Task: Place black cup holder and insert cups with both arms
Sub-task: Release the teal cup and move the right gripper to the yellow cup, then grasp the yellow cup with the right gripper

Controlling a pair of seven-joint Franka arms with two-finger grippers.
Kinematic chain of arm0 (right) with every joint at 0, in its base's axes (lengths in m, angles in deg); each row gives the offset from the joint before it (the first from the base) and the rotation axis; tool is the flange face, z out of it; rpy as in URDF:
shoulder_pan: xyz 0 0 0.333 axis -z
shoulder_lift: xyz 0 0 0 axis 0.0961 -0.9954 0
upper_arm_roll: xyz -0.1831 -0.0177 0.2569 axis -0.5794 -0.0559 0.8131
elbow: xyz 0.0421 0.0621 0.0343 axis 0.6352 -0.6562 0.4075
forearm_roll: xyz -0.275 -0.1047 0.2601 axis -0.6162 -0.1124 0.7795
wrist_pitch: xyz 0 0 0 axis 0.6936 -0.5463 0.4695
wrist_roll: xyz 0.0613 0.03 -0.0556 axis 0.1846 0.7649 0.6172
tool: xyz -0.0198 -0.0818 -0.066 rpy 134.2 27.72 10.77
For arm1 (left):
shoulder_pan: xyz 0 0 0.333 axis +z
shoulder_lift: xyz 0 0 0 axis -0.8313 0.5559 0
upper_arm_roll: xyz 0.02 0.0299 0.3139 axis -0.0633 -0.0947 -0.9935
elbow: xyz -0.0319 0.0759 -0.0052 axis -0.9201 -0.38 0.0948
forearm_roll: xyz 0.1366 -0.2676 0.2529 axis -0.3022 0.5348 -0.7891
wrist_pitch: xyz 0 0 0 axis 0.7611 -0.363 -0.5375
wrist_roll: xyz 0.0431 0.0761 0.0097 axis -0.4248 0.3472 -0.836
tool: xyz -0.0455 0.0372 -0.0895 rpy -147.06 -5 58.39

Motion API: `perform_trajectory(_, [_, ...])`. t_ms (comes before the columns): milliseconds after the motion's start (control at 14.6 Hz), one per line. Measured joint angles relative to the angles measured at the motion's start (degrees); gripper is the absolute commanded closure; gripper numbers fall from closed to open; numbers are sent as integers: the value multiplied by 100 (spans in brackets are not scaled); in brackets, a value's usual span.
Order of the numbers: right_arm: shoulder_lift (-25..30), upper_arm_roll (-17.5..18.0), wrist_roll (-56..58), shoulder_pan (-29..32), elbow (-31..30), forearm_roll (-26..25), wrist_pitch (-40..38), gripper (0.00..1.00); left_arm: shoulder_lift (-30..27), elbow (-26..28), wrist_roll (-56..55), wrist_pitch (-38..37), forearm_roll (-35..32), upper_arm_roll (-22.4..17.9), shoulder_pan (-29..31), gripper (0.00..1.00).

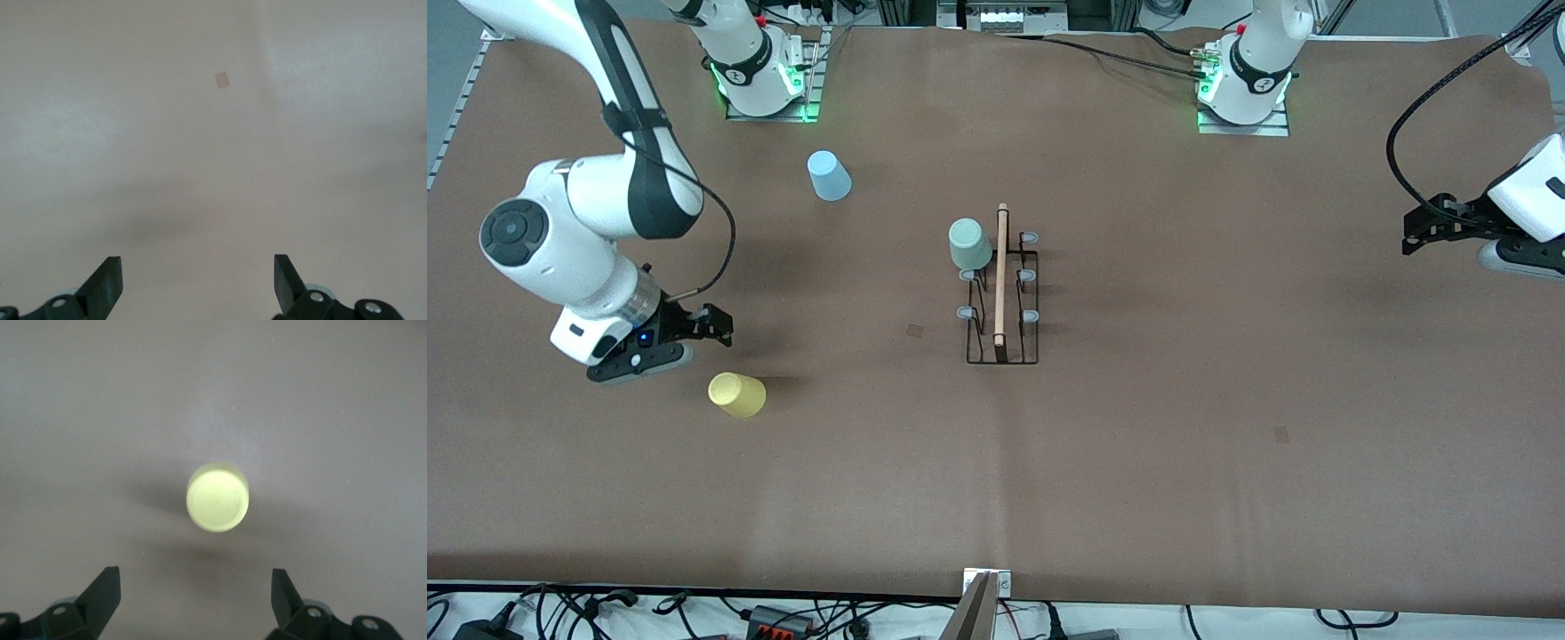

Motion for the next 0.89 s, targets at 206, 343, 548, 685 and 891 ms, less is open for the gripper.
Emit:
perform_trajectory(206, [-518,-58,6,1,235,-81,459,0,1,-6,0,-199,0,54,-53,0])
perform_trajectory(343, [-809,-125,8,2,324,-83,761,0,1,-9,1,-242,2,57,-49,0])
perform_trajectory(548, [-1121,-142,8,1,454,-83,991,0,1,-9,5,-277,13,57,-40,0])
perform_trajectory(685, [-1213,-141,8,0,496,-74,1020,0,0,-13,7,-292,23,94,-50,0])
perform_trajectory(891, [-1229,-142,4,1,532,56,1020,0,-14,-35,7,-333,24,173,-57,0])
